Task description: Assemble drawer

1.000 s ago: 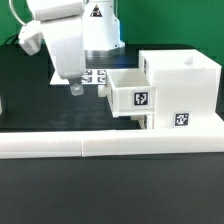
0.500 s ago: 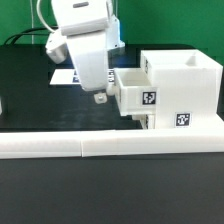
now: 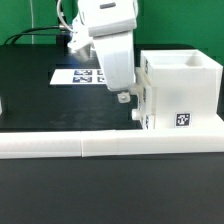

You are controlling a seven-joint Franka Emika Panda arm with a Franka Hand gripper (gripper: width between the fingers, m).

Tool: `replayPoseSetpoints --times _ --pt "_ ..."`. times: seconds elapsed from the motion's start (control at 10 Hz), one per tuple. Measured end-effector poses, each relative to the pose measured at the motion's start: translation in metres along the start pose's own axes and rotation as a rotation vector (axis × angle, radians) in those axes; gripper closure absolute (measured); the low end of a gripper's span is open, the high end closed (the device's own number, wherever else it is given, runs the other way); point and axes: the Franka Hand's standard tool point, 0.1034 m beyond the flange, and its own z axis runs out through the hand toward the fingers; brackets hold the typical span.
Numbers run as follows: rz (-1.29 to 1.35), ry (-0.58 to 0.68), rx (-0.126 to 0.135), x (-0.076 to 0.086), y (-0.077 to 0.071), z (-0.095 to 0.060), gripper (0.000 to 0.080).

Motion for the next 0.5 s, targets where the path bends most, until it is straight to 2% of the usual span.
replayPoseSetpoints --times 0.3,0.5 --pt "0.028 -0.001 0.006 -0.002 -0.002 0.002 0.0151" --pt "0.060 -0.007 0.011 -0.024 -0.010 -0.001 0.0151"
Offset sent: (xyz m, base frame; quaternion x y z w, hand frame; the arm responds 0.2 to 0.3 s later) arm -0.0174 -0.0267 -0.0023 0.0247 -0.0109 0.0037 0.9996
